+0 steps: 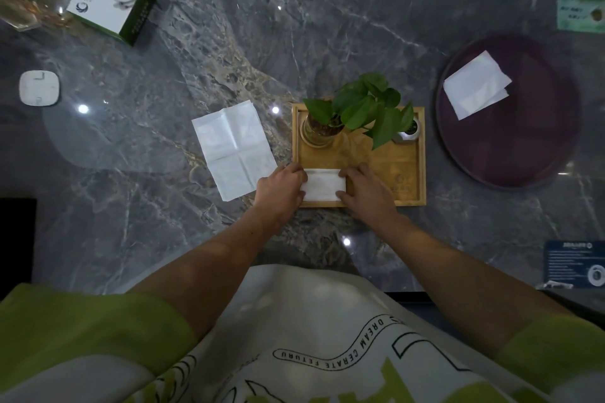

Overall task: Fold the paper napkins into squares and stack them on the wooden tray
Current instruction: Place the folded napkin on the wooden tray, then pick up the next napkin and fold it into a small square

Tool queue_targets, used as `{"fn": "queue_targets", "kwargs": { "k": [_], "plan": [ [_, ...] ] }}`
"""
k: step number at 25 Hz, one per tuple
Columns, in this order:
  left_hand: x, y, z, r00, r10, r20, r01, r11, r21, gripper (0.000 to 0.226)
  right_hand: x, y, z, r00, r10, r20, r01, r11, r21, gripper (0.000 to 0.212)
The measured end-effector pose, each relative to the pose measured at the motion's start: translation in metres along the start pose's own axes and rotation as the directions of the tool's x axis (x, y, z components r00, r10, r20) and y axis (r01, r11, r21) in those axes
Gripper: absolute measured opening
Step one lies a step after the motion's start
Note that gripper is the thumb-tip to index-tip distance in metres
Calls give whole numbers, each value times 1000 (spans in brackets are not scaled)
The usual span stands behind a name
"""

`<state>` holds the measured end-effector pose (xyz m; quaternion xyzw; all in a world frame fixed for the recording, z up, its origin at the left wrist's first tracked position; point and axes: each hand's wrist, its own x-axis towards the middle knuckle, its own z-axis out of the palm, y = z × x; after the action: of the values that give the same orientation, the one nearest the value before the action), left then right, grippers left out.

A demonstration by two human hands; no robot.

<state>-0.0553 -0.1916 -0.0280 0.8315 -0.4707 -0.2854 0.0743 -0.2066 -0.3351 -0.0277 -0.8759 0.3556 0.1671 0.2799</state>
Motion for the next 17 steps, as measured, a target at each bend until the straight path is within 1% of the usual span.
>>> {"fn": "queue_targets", "kwargs": {
  "k": [2,4,6,8,10,12,15,17],
  "plan": [
    [0,0,-1,1000,8,9,-8,1000,1,27,0,-1,-1,1000,2,17,-2,1000,-11,43],
    [-2,-3,-2,999,37,17,-36,998,-42,29,-2,-2,-2,1000,-7,5,7,1000,-29,44],
    [-6,-8,-3,997,79,7,-77,987,-139,29,-4,-3,-5,998,-33,-45,32,999,-22,43],
    [-15,-15,-5,996,61,-64,-75,965,-252,24,-5,-7,-7,994,-74,-86,77,997,26,39],
    [-25,-24,-7,986,-70,-153,7,927,-376,21,-6,-16,-8,988,-118,-97,127,987,99,36],
    [-33,-33,-10,953,-230,-199,111,871,-478,19,-4,-29,-8,986,-140,-95,154,976,153,34],
    [-45,-51,-16,870,-439,-223,242,776,-583,21,6,-57,-5,986,-152,-63,162,968,191,31],
    [-52,-63,-19,803,-558,-207,310,689,-654,22,15,-77,-4,986,-161,-52,168,960,223,28]
  ]
}}
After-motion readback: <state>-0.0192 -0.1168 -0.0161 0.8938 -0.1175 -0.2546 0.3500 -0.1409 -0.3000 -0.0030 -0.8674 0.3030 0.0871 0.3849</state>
